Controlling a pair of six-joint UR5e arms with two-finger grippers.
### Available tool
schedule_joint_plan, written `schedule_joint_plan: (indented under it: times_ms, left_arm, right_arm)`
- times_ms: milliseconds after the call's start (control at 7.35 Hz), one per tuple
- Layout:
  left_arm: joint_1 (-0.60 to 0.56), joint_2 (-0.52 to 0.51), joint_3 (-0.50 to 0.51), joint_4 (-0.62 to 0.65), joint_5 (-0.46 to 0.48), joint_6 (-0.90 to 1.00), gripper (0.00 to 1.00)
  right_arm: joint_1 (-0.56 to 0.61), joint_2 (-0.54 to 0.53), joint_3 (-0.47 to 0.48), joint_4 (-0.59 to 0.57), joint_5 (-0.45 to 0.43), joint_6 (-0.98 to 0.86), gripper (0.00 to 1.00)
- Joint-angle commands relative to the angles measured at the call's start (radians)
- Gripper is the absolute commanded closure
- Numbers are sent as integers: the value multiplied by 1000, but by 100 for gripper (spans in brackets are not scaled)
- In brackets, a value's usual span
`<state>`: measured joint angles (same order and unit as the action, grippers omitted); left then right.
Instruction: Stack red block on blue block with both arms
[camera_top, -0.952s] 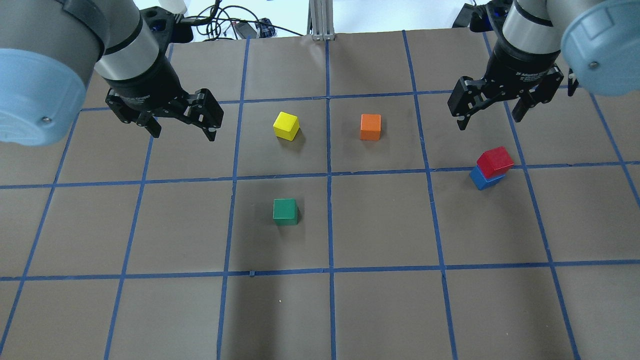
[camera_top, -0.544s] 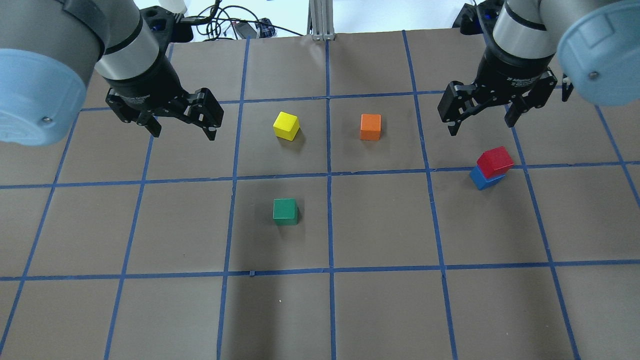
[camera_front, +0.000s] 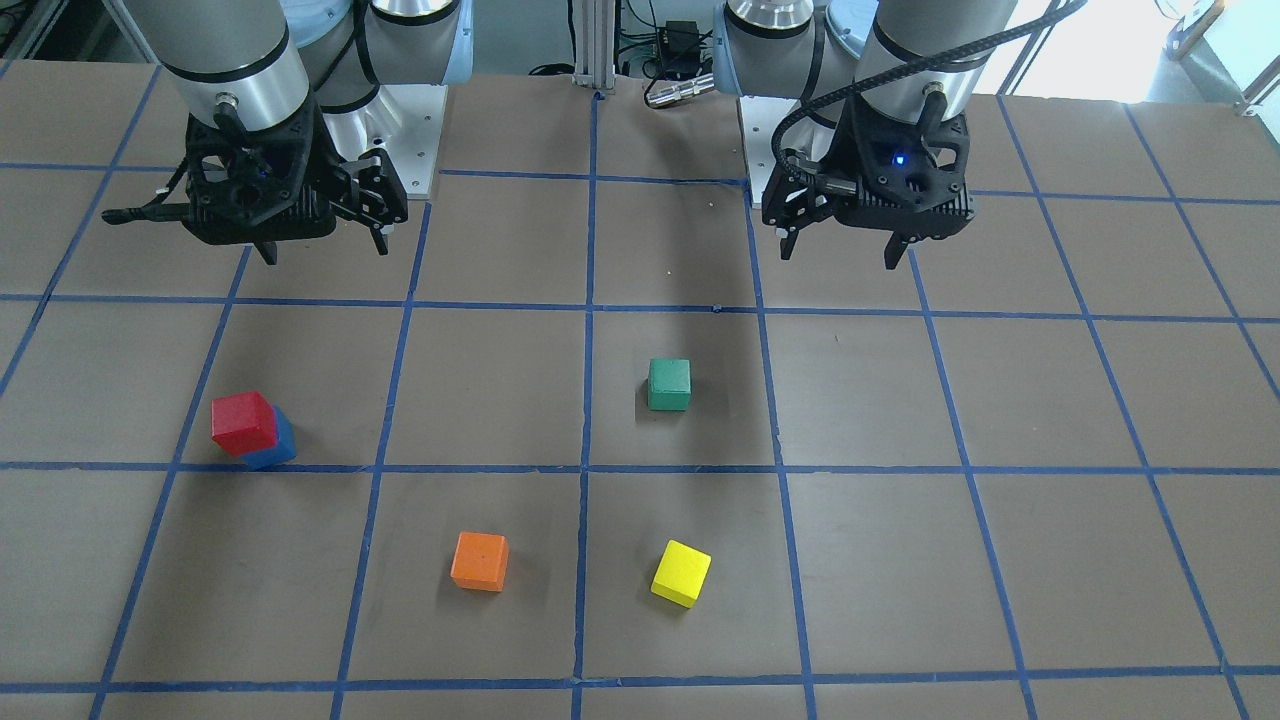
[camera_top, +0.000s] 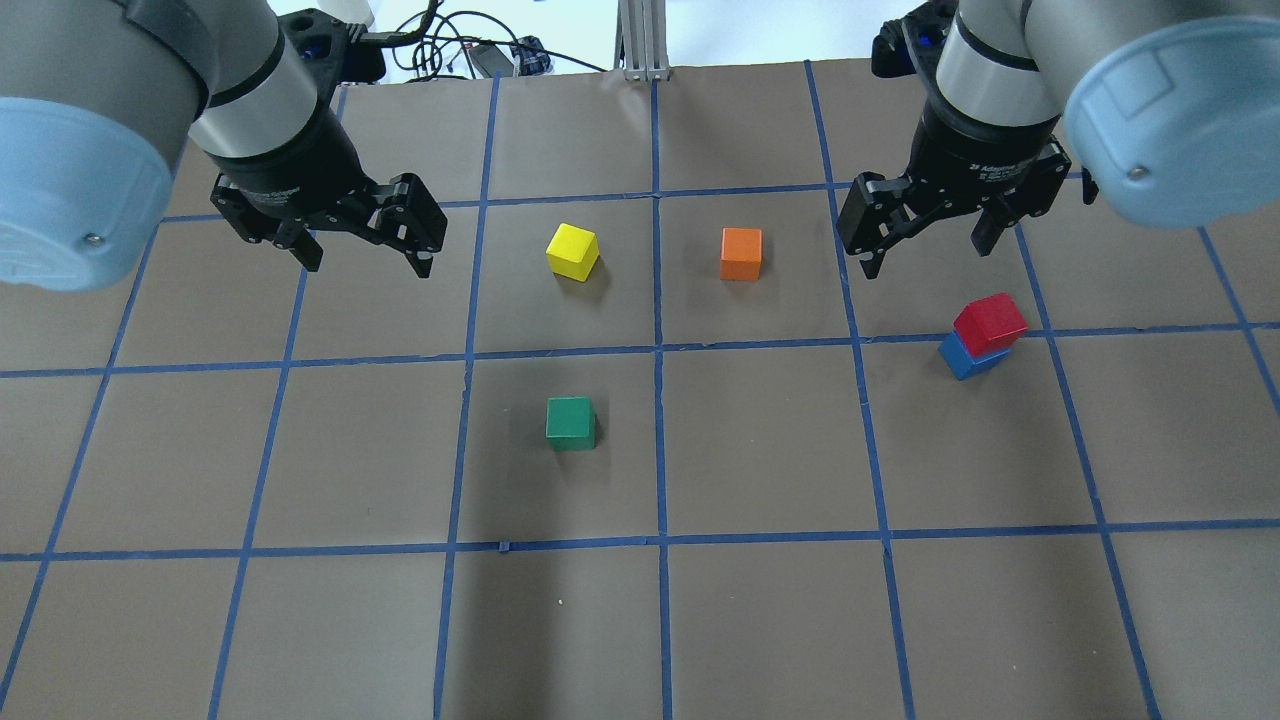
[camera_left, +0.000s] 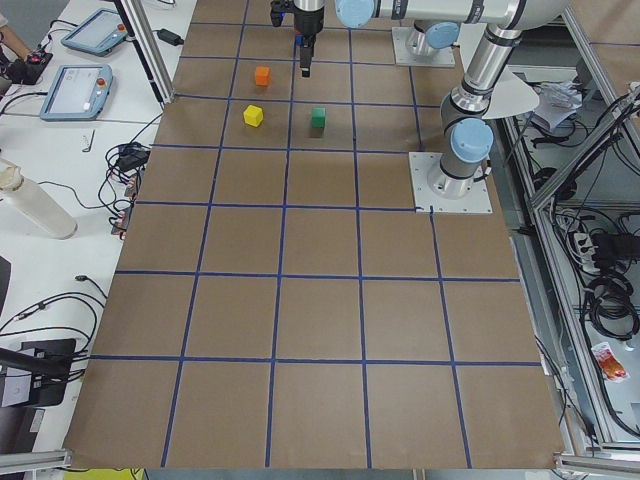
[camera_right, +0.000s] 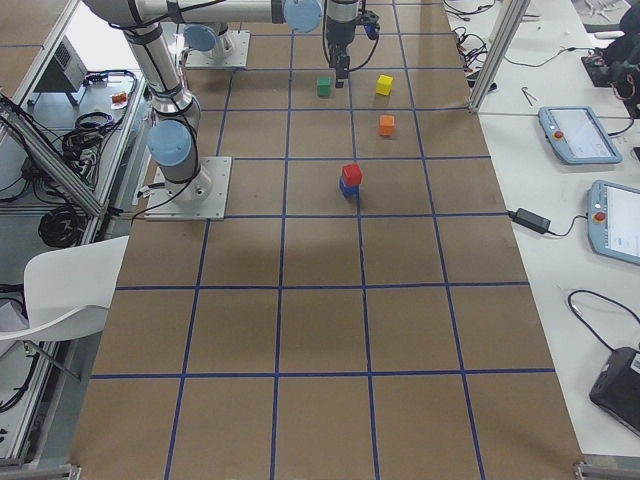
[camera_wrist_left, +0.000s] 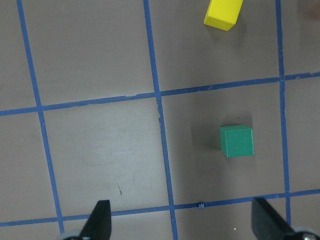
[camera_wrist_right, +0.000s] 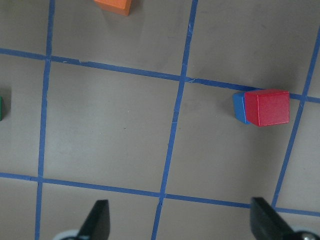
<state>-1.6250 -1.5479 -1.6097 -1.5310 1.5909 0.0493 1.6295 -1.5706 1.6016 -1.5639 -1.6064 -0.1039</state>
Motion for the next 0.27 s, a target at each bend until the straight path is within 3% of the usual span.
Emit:
schedule_joint_plan:
  times_ms: [0, 136]
  left_arm:
    - [1, 0, -1, 0, 1, 0, 0]
    - [1, 0, -1, 0, 0, 0, 0]
  right_arm:
    - [0, -2, 6, -2, -1, 0, 0]
    - [0, 0, 4, -4, 0, 0, 0]
